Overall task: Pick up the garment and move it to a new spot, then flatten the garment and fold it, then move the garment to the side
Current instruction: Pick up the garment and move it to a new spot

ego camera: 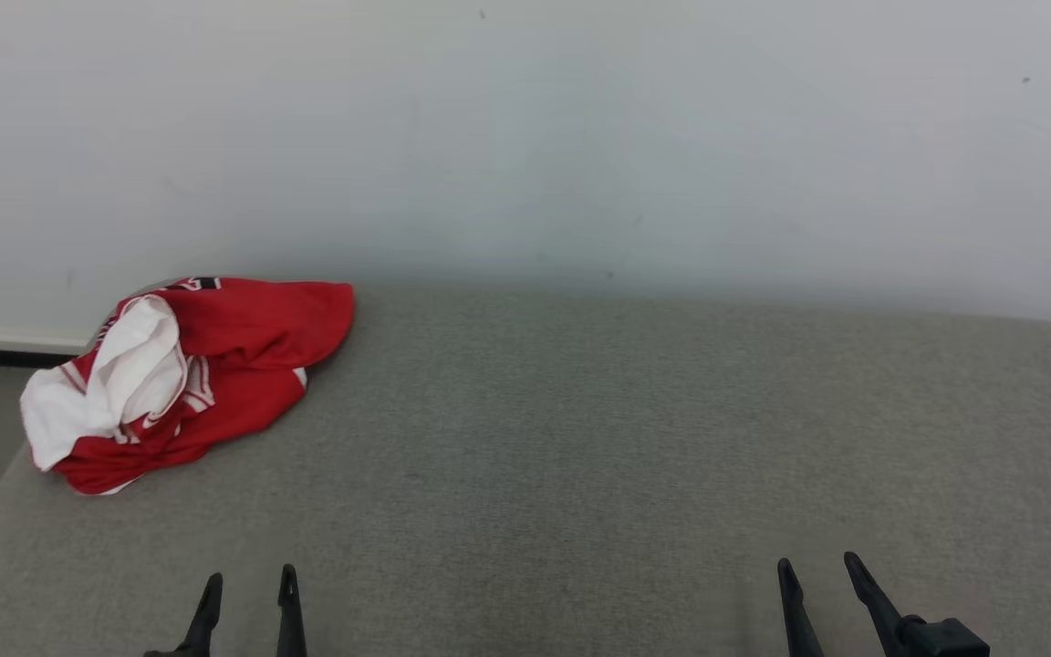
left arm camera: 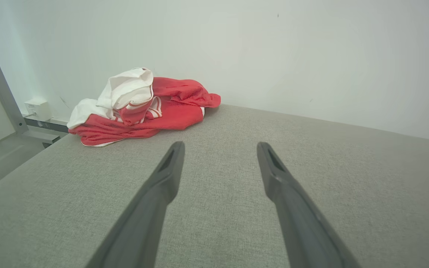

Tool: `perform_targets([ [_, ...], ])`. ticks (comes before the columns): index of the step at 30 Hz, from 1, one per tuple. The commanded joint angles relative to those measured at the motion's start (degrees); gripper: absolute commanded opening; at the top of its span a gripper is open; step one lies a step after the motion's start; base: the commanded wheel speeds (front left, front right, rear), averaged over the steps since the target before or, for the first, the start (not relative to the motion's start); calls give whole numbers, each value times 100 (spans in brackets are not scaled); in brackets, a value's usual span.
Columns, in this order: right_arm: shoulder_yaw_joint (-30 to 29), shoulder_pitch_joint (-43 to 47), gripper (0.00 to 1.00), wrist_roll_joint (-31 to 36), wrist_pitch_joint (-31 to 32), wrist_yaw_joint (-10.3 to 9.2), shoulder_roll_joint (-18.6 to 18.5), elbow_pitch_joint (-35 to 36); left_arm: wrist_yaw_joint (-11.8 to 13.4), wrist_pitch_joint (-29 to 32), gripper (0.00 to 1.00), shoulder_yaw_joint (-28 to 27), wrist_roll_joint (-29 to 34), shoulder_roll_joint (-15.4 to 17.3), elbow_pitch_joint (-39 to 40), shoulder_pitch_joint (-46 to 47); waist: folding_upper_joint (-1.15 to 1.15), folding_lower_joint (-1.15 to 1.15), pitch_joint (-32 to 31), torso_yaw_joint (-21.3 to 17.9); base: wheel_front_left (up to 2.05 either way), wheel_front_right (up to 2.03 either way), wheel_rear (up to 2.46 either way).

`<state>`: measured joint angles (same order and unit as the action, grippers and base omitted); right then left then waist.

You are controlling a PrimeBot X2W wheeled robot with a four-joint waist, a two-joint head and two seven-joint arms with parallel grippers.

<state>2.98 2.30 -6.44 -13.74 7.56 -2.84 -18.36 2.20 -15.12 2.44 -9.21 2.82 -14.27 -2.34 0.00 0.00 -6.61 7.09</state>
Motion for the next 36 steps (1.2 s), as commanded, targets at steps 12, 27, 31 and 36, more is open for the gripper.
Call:
perform_targets([
  [12, 187, -80, 100, -276, -128, -14, -8, -74, 18, -6, 100, -458, 175, 67, 230, -245, 0, 0, 50, 1679, 0, 0, 0],
  [27, 612, -555, 100, -249, -151, -14, -9, -256, 143, -6, 100, -932, 134, 31, 622, -533, 0, 0, 336, 2070, 0, 0, 0],
  [31, 626, -512, 100, -281, -152, -14, -9, -243, 129, -7, 100, -923, 191, 27, 580, -528, 0, 0, 326, 2058, 0, 0, 0],
  [36, 605, -427, 100, -289, -152, -14, -9, -229, 103, -7, 100, -863, 219, 24, 304, -227, 0, 0, 295, 2028, 0, 0, 0],
])
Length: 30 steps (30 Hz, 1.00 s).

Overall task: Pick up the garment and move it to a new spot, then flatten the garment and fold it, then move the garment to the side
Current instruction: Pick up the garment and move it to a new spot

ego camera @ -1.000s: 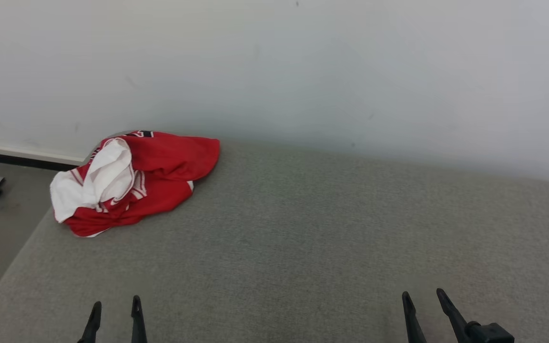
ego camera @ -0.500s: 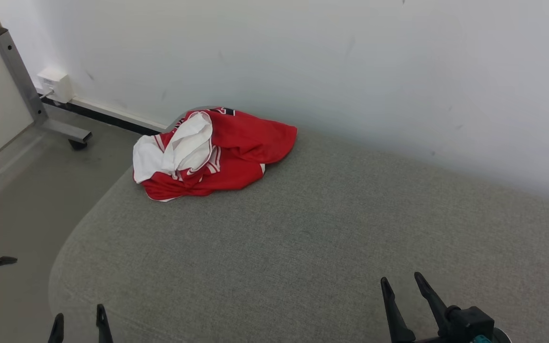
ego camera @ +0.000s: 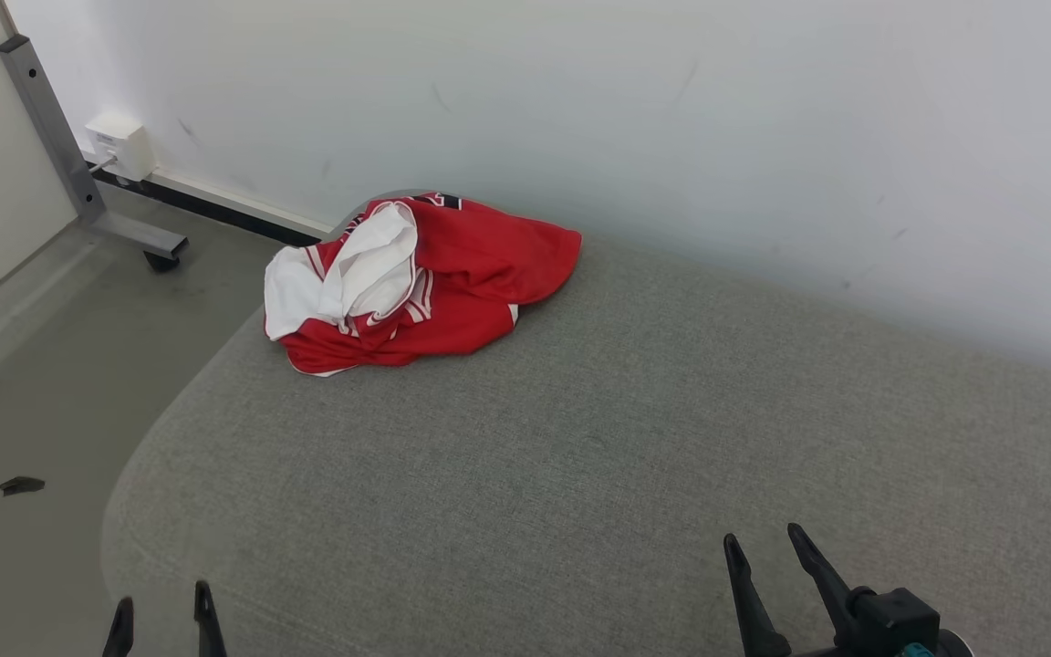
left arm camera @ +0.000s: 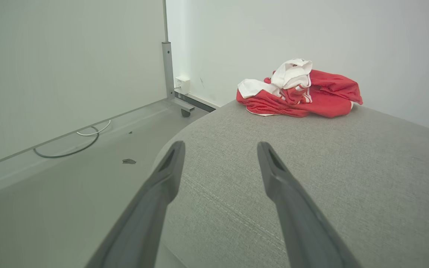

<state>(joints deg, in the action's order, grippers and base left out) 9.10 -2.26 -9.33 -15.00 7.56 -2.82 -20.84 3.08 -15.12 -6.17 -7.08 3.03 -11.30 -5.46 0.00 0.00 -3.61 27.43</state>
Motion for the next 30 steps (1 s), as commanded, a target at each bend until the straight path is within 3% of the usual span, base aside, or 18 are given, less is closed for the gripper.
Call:
perform_targets([
  [1, -15, 53, 100, -1, -27, -14, -12, 26, -4, -7, 100, 21, -1, 2, -90, 185, 0, 0, -13, -13, 0, 0, 0],
  [5, -40, 173, 100, 24, -17, -14, -12, 66, -110, 55, 100, 159, 11, 36, -656, 781, 0, 0, -40, -67, 0, 0, 0],
  [11, 107, 153, 100, 205, 23, -14, -12, 210, -122, 344, 100, 232, -124, 59, -1570, 1923, 0, 0, 281, -523, 0, 0, 0],
  [20, 586, -370, 100, 476, 297, -14, -223, 835, 19, 555, 100, 23, -474, 116, -2534, 3464, 0, 0, 1410, -1524, 0, 0, 0],
  [30, 1112, -865, 100, 206, 515, -14, -838, 2044, 84, 1484, 100, -389, -945, 673, -3178, 5439, 0, 0, 2893, -2415, 0, 0, 0],
])
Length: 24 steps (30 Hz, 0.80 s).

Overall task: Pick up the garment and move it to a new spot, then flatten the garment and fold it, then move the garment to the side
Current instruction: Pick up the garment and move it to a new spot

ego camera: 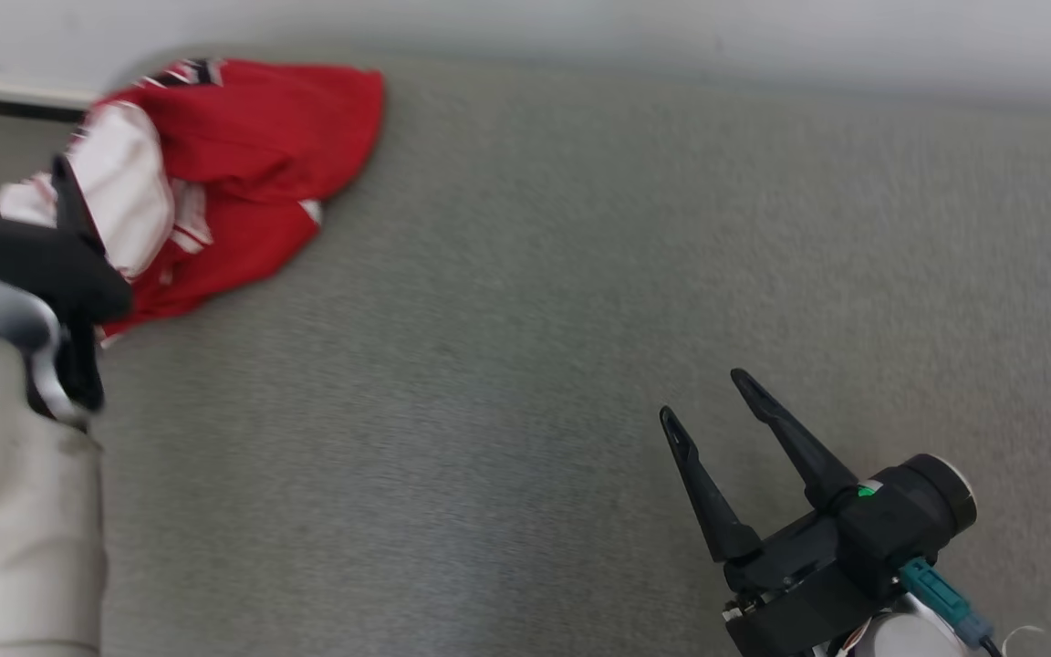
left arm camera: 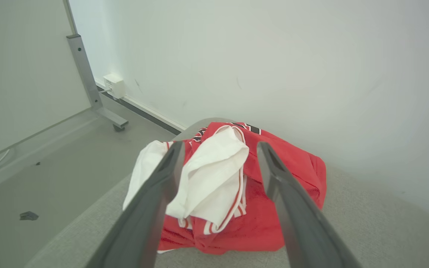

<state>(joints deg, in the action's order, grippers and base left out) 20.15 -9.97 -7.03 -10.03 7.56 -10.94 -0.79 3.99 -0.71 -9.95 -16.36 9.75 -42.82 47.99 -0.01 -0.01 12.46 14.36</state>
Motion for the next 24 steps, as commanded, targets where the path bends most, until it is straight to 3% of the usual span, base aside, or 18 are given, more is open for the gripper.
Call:
perform_targets([
  [1, 2, -92, 100, -64, 35, -14, -61, 126, 6, 160, 100, -71, -108, 33, -66, 258, 1, 1, 1382, -1155, 0, 0, 0],
  [10, 128, -69, 100, -204, 136, -14, -175, 796, 241, 1668, 100, 296, 288, 757, -224, 1017, 1, 1, 1952, -1568, 0, 0, 0],
  [17, 124, -25, 100, -255, 133, -14, -201, 879, 561, 2200, 100, 420, 617, 1243, 38, 796, 1, 1, 2099, -1715, 0, 0, 0],
  [18, 121, -19, 100, -256, 125, -14, -192, 867, 588, 2251, 49, 417, 616, 1259, 91, 766, 1, 1, 2111, -1713, 0, 0, 0],
  [19, 117, -17, 100, -263, 115, -14, -181, 852, 597, 2286, 7, 409, 597, 1273, 159, 745, 1, 1, 2116, -1708, 0, 0, 0],
  [20, 125, -25, 100, -271, 102, -14, -172, 832, 575, 2314, 0, 411, 588, 1301, 236, 709, 1, 1, 2113, -1703, 0, 0, 0],
  [24, 155, -97, 100, -304, 54, -14, -122, 757, 523, 2326, 0, 426, 567, 1373, 558, 546, 1, 1, 2030, -1656, 0, 0, 0],
])
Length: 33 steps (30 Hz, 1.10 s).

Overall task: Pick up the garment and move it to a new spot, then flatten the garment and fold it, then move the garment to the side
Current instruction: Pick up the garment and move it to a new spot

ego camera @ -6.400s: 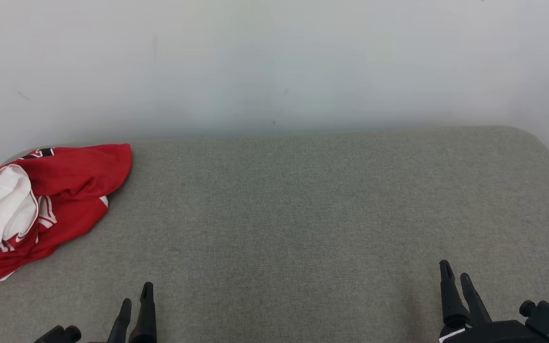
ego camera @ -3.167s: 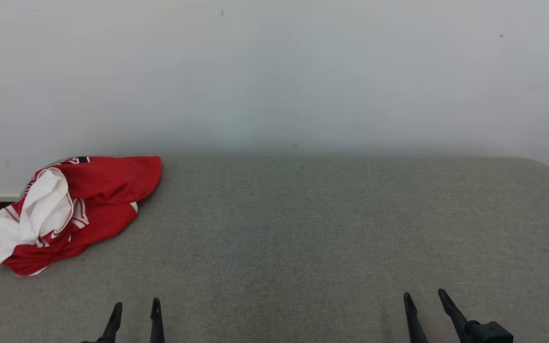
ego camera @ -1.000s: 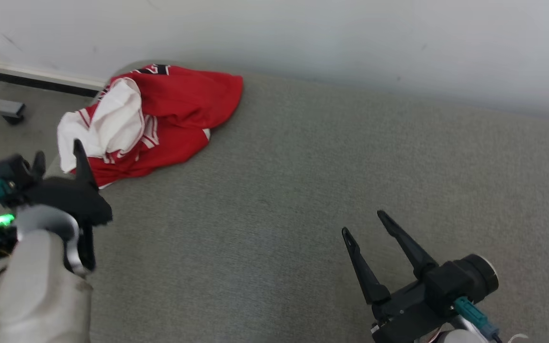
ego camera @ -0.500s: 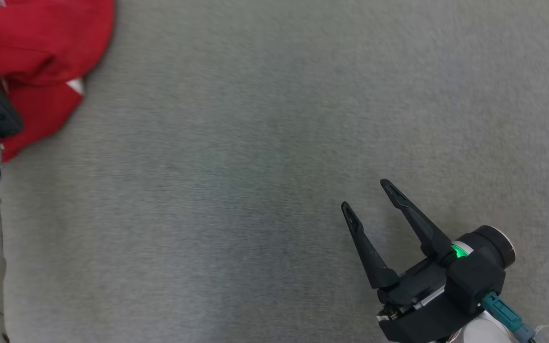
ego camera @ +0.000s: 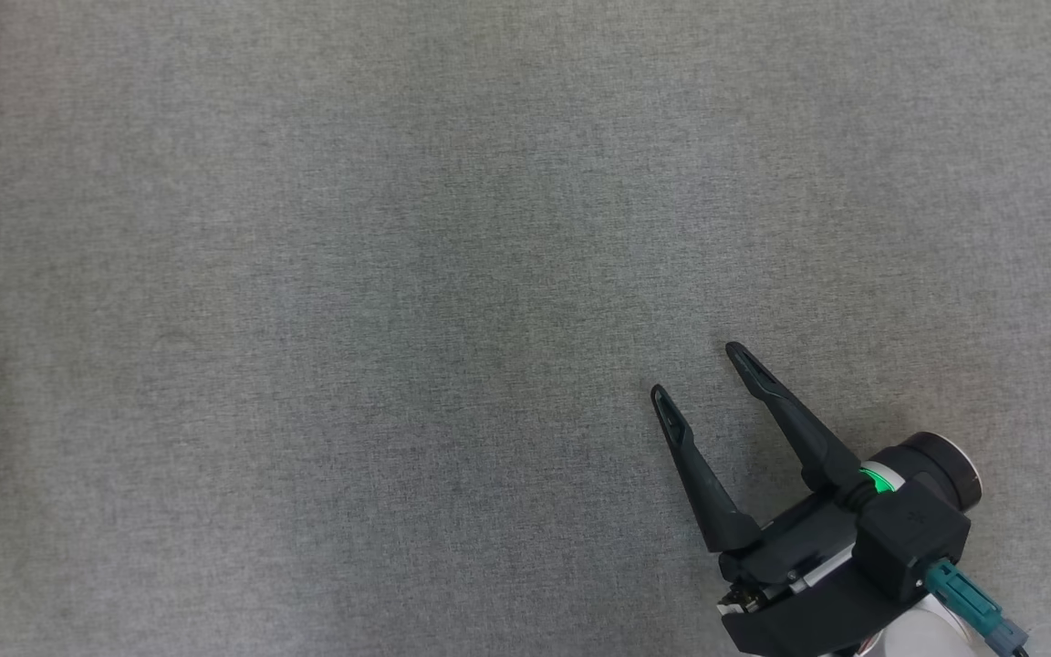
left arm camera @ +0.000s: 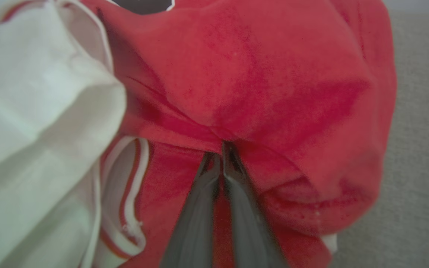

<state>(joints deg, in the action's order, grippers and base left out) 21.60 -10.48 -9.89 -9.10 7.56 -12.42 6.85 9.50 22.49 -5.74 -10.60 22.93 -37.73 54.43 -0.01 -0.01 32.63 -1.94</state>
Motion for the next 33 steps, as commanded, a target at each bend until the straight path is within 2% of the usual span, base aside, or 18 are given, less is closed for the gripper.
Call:
perform_targets([
  [1, 20, -72, 100, -18, -58, -14, 39, -28, -45, 15, 0, 11, -7, 86, 157, -119, 1, 1, -17, -11, 0, 0, 0],
  [10, 166, -178, 100, -134, -209, -14, 206, -400, -198, 272, 0, -95, -195, 330, 989, -331, 1, 1, -512, 108, 0, 0, 0],
  [19, 289, -117, 100, -239, -411, -14, 537, -1000, -678, 246, 0, -38, -417, 589, 1623, -241, 1, 1, -1581, 85, 0, 0, 0],
  [23, 234, 84, 100, -237, -490, -14, 719, -1329, -1116, 206, 0, 309, -392, 649, 1772, 71, 1, 1, -2282, 29, 0, 0, 0],
  [25, 181, 180, 100, -229, -513, -14, 774, -1438, -1292, 215, 0, 577, -290, 632, 1805, 236, 1, 1, -2539, -6, 0, 0, 0],
  [28, 117, 321, 100, -205, -542, -14, 849, -1563, -1489, 181, 0, 955, -346, 425, 1828, 508, 1, 1, -2884, -89, 0, 0, 0],
  [33, 105, 498, 100, -139, -556, -14, 916, -1672, -1637, -1, 0, 1318, -743, -10, 1776, 916, 1, 1, -3281, -340, 0, 0, 0],
])
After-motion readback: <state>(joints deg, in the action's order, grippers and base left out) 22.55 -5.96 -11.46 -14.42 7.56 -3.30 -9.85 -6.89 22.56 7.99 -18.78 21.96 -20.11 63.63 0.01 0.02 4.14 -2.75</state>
